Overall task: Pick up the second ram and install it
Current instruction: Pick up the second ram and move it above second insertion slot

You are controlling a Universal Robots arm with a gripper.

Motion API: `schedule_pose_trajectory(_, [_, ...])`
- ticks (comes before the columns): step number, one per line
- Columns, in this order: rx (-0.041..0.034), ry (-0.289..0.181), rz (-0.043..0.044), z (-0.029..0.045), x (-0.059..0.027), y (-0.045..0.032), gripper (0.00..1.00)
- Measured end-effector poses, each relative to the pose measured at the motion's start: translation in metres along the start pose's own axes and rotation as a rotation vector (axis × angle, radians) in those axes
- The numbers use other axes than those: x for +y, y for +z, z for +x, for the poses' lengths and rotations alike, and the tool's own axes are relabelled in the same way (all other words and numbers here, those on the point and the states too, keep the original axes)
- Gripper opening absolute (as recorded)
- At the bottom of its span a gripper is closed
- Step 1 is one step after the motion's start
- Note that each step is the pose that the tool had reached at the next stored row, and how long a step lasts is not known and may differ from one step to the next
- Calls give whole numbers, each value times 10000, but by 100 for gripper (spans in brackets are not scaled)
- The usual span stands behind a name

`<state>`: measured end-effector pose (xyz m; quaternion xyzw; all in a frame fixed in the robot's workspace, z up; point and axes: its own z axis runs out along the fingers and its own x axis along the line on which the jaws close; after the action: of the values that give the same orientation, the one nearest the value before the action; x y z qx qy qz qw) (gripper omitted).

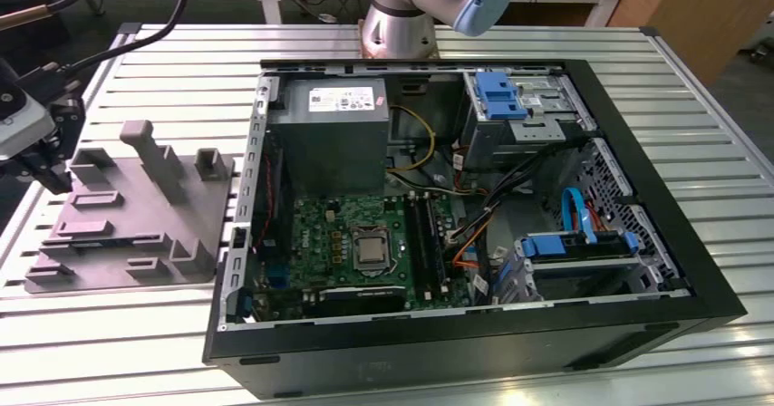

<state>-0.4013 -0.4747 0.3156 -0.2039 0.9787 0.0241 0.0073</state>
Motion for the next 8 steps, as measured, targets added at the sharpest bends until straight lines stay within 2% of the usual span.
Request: schedule_pose_trajectory(8, [59, -1323, -32, 0, 0, 2, 10])
